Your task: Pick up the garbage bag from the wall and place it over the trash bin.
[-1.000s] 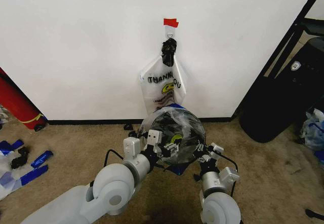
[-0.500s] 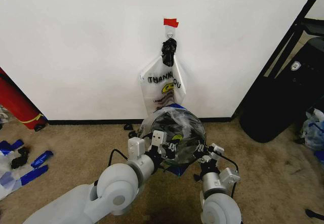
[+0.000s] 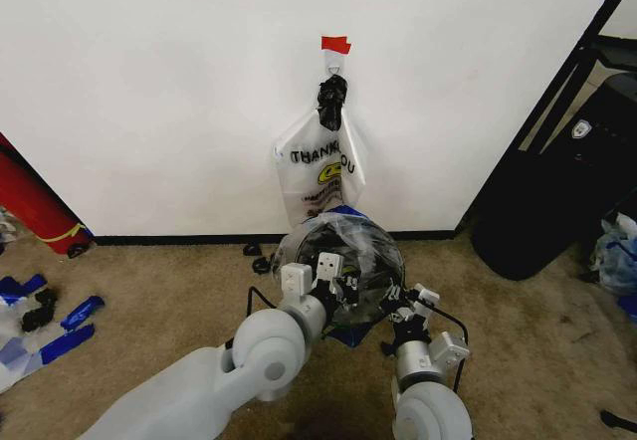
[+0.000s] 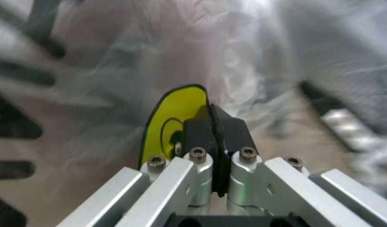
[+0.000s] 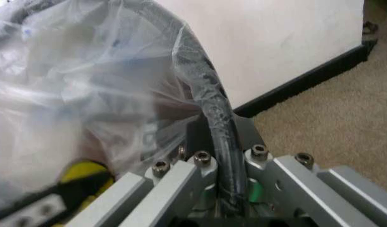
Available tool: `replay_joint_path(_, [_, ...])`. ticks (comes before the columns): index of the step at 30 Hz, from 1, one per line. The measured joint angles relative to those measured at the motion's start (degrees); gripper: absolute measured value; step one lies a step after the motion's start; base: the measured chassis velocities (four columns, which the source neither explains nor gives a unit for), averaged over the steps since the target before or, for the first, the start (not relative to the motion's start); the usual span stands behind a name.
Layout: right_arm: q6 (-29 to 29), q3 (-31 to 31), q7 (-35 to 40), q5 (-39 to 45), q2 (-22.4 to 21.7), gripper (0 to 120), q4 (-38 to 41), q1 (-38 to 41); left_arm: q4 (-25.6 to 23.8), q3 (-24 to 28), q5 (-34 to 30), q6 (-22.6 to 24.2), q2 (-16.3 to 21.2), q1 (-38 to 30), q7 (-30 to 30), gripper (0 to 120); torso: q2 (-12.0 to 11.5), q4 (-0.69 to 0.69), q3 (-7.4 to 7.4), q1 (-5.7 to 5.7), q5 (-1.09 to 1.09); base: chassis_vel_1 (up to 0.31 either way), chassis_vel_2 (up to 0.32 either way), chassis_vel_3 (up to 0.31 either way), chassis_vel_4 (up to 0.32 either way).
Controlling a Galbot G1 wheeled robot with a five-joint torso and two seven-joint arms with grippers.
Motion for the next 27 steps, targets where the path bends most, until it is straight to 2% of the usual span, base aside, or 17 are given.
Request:
replay_joint_path(14, [0.12,-0.48,-0.44,-0.05,-0.51,0,0.30,-0.17,10.03,2.60,1.90,0.18,-6.64,-4.97,-1.87,0,0.00,-0.01,0.00,0.00,0.01,0.000,0.000,0.000,0.000])
replay_joint_path(27, [0.15,0.14,-0.45,0.87,-1.93,0,1.23,-0.10,15.33,3.84,2.98,1.72,-6.54,-7.47,-4.57,0,0.00,0.00,0.00,0.00,0.00,0.000,0.000,0.000,0.000])
